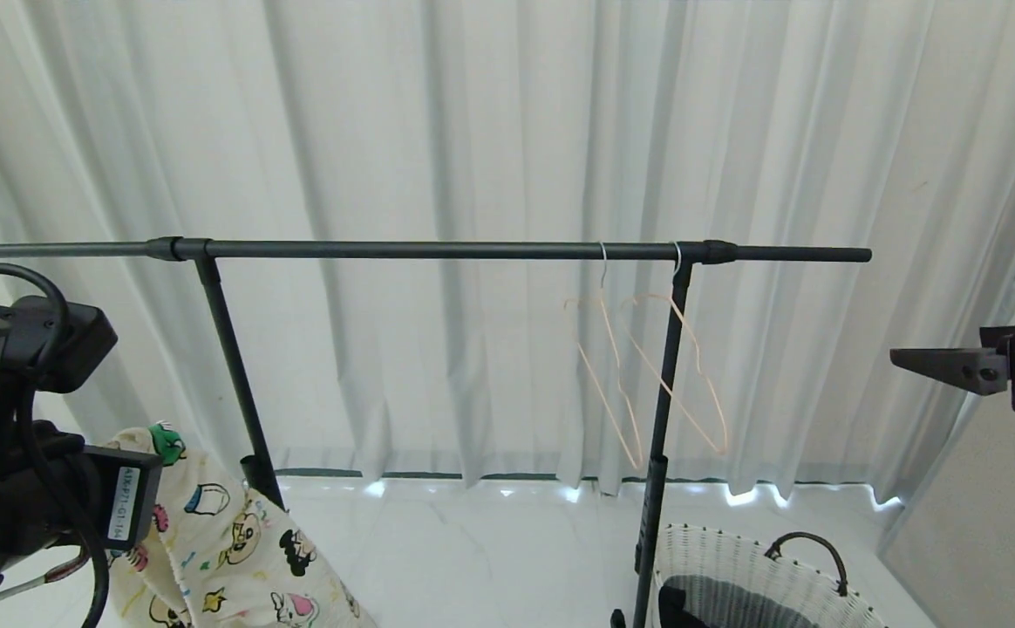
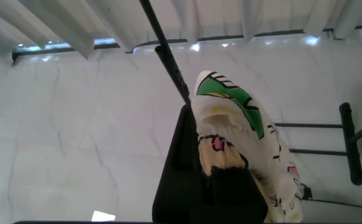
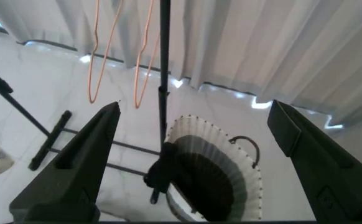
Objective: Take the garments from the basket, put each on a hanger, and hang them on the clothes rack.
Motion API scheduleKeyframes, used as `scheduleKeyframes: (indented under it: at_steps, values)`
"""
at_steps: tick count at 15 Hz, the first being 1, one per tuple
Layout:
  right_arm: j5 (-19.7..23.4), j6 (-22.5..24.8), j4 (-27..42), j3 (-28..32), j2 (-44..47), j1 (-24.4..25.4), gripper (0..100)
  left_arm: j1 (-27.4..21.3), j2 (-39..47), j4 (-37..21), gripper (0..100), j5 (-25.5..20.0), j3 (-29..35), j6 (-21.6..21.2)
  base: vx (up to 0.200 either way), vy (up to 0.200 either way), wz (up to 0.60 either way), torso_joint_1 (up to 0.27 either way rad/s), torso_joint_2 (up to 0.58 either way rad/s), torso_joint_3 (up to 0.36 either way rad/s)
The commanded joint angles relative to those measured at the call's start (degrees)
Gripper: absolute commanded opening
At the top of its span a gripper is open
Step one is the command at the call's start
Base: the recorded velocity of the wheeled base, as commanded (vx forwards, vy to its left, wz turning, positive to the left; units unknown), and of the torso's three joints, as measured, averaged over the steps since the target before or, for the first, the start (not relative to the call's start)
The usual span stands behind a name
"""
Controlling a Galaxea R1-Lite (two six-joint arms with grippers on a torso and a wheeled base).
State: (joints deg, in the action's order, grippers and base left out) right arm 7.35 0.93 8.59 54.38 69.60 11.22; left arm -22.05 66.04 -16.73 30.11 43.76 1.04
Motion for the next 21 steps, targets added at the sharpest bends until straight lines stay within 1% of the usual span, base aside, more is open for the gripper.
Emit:
scheduleKeyframes:
  at_steps: [1, 4, 7, 9, 11, 12, 13, 17, 18, 19, 21]
  values:
    - [-0.14, -1.37, 1.25, -0.15, 0.63, 2.5, 100, -0.01, 0.06, 0.03, 0, 0.04, 0.01, 0.02, 0.2, 0.0, 0.0, 0.007, 0.0, -0.002]
    - [-0.23, -2.77, 1.34, -0.15, 2.21, 4.52, 100, -0.01, 0.06, 0.03, 0, 0.04, 0.09, 0.02, 0.2, 0.0, 0.0, 0.006, 0.0, 0.004]
    - [-0.32, -2.95, 1.6, -0.42, 3.53, 4.6, 100, -0.01, 0.06, 0.03, 0, 0.04, 0.01, 0.02, 0.2, 0.0, 0.0, 0.002, 0.0, 0.002]
    - [-0.32, -2.95, 1.95, -2.0, 3.27, 4.69, 100, -0.1, 0.06, 0.03, 0, 0.04, 0.01, -0.16, 0.2, 0.0, 0.0, 0.0, 0.0, -0.002]
    - [-0.32, -2.95, 1.95, -3.14, 2.91, 5.13, 100, -0.18, 0.06, 0.73, 0, 0.04, 0.01, -0.16, 0.0, 0.0, 0.0, 0.0, 0.0, 0.0]
    - [-0.41, -2.95, 2.04, -4.02, 2.3, 5.48, 100, -0.18, 0.15, 2.93, 0, 0.04, -0.43, -0.25, 0.0, 0.0, 0.0, 0.0, 0.0, 0.0]
    - [-0.41, -2.95, 2.48, -4.37, 2.03, 5.92, 100, -0.18, 0.23, 3.72, 0, 0.04, -0.52, -0.25, 0.0, 0.0, 0.0, 0.0, 0.0, 0.0]
    - [-0.41, -3.65, 3.89, -4.46, 1.68, 8.03, 100, -0.27, 0.41, 3.72, 0, 0.39, -0.52, -0.42, 0.0, 0.0, 0.0, 0.0, 0.0, 0.0]
    - [-0.5, -4.18, 3.89, -4.46, 1.68, 8.38, 100, -0.27, 0.41, 3.72, 0, 1.0, -0.52, -0.51, 0.0, 0.2, 0.0, 0.002, 0.0, 0.002]
    - [-0.67, -4.88, 3.89, -4.46, 1.68, 8.82, 100, -0.27, 0.41, 3.72, 0, 2.67, -0.61, -0.77, 0.0, 0.2, 0.0, -0.002, -0.01, 0.002]
    - [-1.81, -4.88, 3.89, -4.46, 1.95, 9.0, 100, -0.27, 0.23, 3.81, 0, 2.67, -0.61, -0.77, 0.0, 0.2, 0.0, 0.0, 0.0, 0.005]
